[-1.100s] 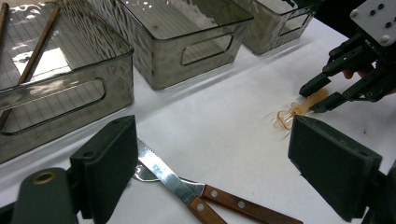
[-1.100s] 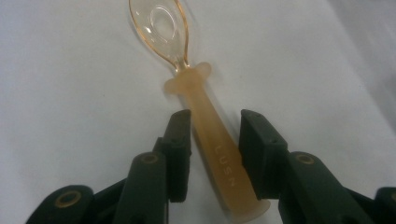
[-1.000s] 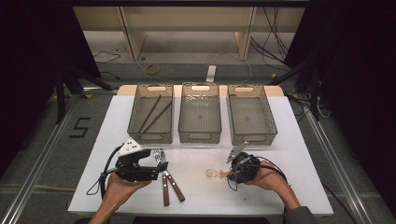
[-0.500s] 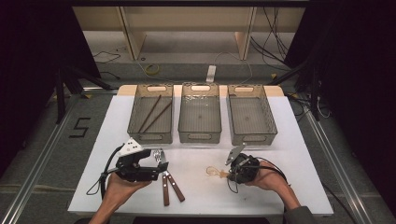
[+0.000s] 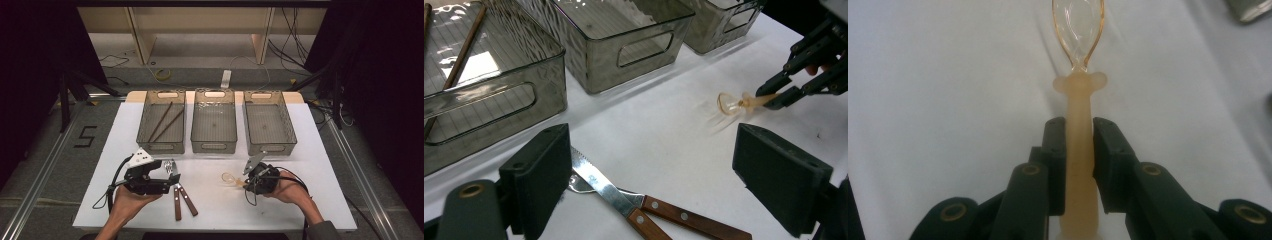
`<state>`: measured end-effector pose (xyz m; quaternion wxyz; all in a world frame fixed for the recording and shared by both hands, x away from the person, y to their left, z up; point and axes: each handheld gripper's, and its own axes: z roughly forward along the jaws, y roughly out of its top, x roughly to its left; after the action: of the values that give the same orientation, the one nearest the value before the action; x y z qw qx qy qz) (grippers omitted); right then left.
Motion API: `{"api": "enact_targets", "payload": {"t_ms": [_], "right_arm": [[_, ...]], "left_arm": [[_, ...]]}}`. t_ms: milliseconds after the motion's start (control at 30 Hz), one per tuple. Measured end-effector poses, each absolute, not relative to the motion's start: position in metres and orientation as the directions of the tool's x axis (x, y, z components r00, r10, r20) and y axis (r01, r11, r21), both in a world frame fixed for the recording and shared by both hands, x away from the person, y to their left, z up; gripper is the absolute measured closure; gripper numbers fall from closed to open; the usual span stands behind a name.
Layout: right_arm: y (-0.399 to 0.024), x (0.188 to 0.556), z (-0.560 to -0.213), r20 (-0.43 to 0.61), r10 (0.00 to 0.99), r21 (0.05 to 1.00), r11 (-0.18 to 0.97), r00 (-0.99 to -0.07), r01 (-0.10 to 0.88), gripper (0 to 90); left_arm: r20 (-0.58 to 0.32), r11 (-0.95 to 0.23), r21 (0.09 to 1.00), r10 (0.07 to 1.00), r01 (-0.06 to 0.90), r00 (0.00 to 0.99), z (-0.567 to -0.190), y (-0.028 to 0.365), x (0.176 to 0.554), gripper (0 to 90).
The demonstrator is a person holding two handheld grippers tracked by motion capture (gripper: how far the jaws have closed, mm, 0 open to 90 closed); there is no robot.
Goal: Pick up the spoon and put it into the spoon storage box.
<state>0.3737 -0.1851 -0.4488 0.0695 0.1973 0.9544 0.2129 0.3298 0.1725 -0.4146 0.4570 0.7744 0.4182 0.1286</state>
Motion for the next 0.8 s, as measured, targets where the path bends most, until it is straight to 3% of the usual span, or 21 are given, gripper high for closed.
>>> {"api": "enact_targets", "payload": {"t_ms": [800], "right_arm": [[-0.162, 0.428, -0.388, -0.008, 0.595, 0.677, 0.595, -0.803, 0.434, 77.3]], "left_arm": [[-0.188, -0.218, 0.824, 0.766, 0.523, 0.615, -0.414, 0.173, 0.330, 15.5]]}}
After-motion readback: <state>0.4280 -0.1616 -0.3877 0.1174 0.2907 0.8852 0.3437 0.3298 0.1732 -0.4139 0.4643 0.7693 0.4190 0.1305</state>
